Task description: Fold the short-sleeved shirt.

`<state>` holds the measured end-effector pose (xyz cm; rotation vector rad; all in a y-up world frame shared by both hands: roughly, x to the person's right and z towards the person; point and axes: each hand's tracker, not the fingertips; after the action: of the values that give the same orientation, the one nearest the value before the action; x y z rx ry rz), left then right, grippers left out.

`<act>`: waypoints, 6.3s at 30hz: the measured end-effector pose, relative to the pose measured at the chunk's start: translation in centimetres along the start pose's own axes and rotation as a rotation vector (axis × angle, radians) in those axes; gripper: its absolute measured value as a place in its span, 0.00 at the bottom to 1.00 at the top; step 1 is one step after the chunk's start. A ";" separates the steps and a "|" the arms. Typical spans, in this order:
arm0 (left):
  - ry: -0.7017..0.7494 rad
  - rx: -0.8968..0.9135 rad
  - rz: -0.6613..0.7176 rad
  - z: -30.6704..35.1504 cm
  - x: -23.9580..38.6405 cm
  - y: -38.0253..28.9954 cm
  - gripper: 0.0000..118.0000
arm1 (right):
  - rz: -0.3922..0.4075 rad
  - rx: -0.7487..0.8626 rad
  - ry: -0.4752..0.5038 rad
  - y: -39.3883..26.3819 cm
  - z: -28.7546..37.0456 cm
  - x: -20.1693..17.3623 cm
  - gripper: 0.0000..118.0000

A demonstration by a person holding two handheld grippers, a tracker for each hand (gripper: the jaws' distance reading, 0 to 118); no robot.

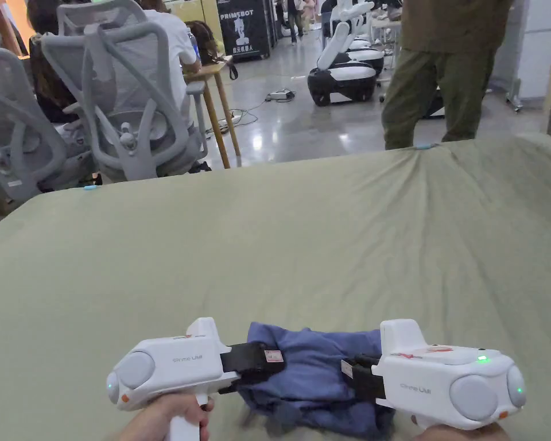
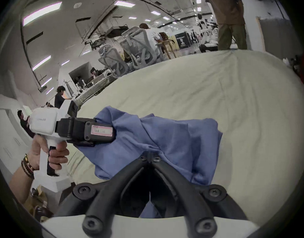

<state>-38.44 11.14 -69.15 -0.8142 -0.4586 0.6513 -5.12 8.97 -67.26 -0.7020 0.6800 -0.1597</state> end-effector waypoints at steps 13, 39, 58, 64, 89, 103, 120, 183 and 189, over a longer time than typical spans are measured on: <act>0.154 0.102 0.041 18.7 -18.6 8.3 0.18 | 0.322 0.231 0.091 4.8 -10.1 -17.1 0.00; 0.641 0.523 -0.018 35.3 -28.0 11.0 0.92 | 0.469 0.262 0.149 7.2 -19.7 -28.6 0.00; 0.424 0.783 -0.437 10.0 7.3 -5.5 0.00 | 0.393 0.422 -0.307 7.3 5.6 -8.0 0.00; 0.504 0.742 -0.608 4.3 12.1 -10.2 0.00 | 0.306 0.457 -0.462 1.8 10.9 -3.4 0.00; 0.537 0.802 -0.614 0.5 12.4 -11.2 0.00 | 0.244 0.536 -0.600 1.7 12.6 -1.3 0.00; 0.505 0.828 -0.632 0.5 13.6 -11.9 0.97 | 0.240 0.560 -0.575 1.0 12.4 -1.8 0.99; 0.511 0.827 -0.615 0.3 14.6 -11.8 1.00 | 0.195 0.569 -0.565 1.3 12.5 -1.4 1.00; 0.535 0.815 -0.631 0.6 13.9 -11.8 1.00 | 0.226 0.602 -0.661 1.1 12.2 -0.8 1.00; 0.534 0.821 -0.641 0.8 14.2 -11.8 1.00 | 0.206 0.606 -0.667 1.1 12.4 -0.6 1.00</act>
<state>-24.57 15.21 -57.59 -0.0141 0.0679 -0.0214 2.12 16.77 -60.72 -0.0734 0.0403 0.0636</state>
